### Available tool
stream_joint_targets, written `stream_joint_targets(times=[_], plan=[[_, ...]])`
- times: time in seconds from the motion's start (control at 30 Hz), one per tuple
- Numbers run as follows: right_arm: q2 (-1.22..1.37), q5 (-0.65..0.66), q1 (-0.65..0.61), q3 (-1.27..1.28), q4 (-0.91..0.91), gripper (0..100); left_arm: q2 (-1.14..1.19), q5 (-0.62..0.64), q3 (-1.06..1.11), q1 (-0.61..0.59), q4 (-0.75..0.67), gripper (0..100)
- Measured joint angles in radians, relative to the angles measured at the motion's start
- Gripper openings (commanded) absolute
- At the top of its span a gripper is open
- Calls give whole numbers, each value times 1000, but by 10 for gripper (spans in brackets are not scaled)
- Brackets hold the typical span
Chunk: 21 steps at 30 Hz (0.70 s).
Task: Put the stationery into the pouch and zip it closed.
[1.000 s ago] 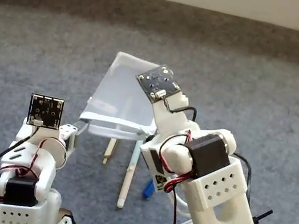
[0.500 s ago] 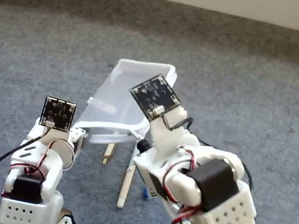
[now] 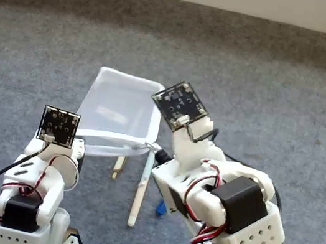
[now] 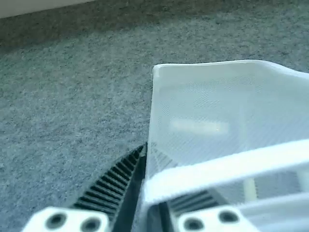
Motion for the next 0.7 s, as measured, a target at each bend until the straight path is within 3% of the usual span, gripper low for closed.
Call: stream_joint_targets(times=[0.2,0.7], plan=[[0,0,74,0,0,150,0,2,-58,0,58,5],[-21,-8,222,0,-55,152,0,-31,-192,-2,198,6]])
